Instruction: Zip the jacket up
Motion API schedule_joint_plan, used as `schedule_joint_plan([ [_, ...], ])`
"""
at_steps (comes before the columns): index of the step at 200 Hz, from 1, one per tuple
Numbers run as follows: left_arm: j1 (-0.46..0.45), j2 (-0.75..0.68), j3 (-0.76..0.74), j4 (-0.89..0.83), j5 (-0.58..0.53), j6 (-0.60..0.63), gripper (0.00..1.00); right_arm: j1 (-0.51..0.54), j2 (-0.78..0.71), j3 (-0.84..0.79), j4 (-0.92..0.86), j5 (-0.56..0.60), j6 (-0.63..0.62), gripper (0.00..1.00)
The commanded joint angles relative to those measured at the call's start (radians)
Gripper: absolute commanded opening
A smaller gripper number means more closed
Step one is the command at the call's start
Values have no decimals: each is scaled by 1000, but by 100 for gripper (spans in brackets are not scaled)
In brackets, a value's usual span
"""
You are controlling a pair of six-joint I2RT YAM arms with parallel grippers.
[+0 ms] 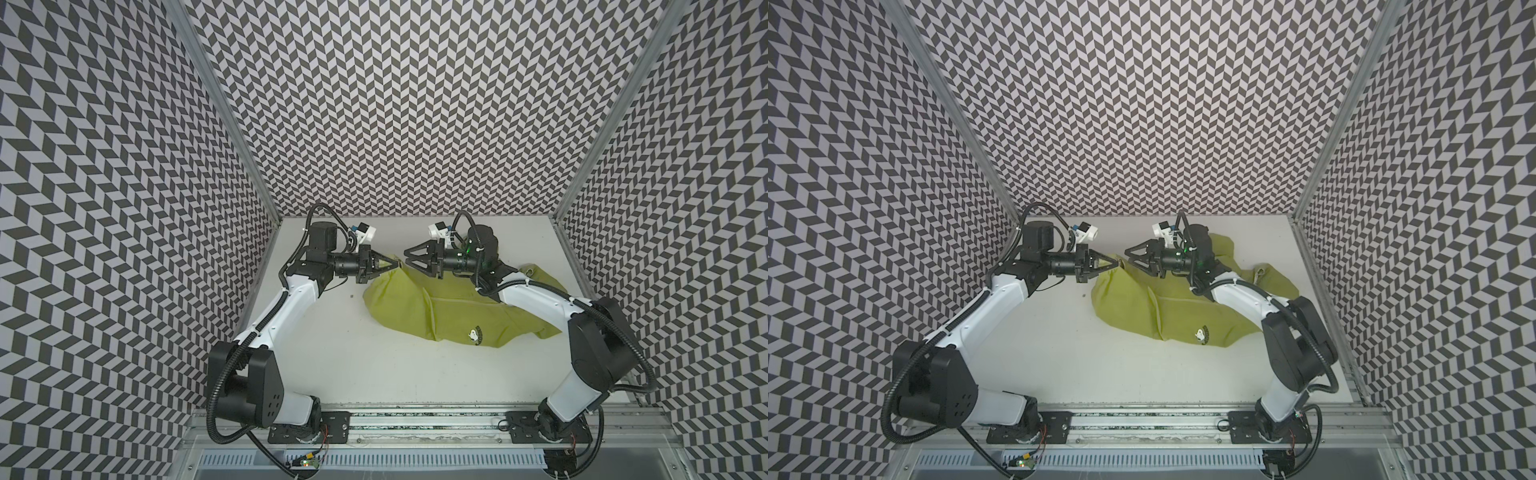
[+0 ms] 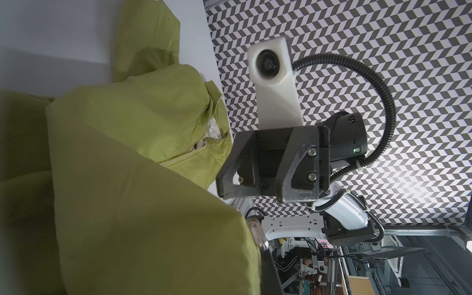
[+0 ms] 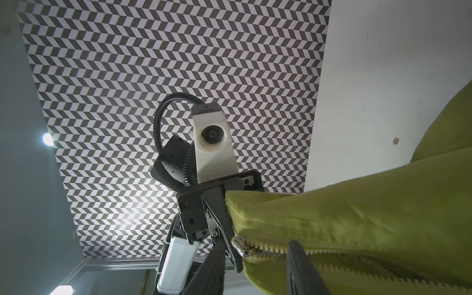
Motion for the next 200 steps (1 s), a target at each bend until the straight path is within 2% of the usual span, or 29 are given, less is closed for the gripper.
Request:
schedule_joint_plan([
  [1, -9, 6, 7, 109, 34, -41, 0, 17, 23, -7, 170, 3, 114, 40],
  [27, -15, 14, 7, 146, 34, -63, 0, 24, 53, -12, 232, 12, 171, 43],
  [91, -36, 39, 16, 161, 27, -73, 0, 31, 99, 5, 326, 38, 278, 64],
  [132, -37, 50, 25, 166, 18, -72, 0, 49, 135, 26, 363, 22, 336, 65],
  [200, -34, 68, 77, 88, -19, -1, 0, 45, 132, 4, 320, -36, 335, 65],
])
